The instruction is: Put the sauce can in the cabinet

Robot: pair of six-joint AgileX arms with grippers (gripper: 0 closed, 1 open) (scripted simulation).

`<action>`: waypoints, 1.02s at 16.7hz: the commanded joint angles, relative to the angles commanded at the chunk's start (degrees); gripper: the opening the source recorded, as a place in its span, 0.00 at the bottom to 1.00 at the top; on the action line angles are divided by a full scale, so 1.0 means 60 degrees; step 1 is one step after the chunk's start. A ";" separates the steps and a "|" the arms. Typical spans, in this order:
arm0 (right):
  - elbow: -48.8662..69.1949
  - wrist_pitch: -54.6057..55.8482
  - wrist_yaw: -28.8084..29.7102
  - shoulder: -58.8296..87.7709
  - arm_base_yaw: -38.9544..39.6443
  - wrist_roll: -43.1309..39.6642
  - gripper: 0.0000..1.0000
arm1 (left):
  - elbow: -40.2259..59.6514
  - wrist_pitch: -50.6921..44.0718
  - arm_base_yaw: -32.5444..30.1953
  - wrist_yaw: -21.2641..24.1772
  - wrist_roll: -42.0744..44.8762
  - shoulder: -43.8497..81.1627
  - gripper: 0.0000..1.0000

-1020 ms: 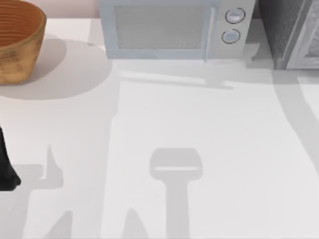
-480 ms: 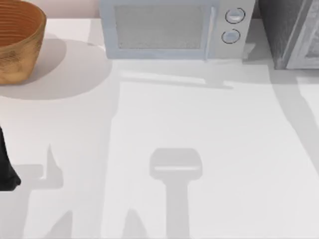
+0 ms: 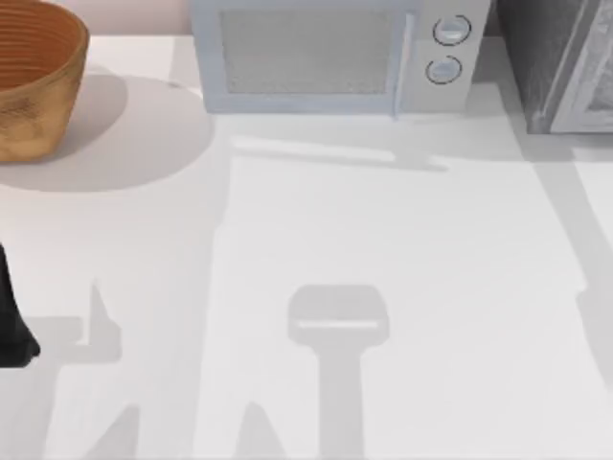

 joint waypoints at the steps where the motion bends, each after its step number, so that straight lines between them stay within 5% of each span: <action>1: 0.0361 0.0066 -0.0062 0.0387 -0.0067 0.0001 0.00 | 0.0000 0.0000 0.0000 0.0000 0.0000 0.0000 1.00; 8: 0.0897 0.0268 -0.0287 0.0961 -0.0223 0.0012 0.00 | 0.0000 0.0000 0.0000 0.0000 0.0000 0.0000 1.00; 17: 0.0897 0.0268 -0.0287 0.0961 -0.0223 0.0012 0.68 | 0.0000 0.0000 0.0000 0.0000 0.0000 0.0000 1.00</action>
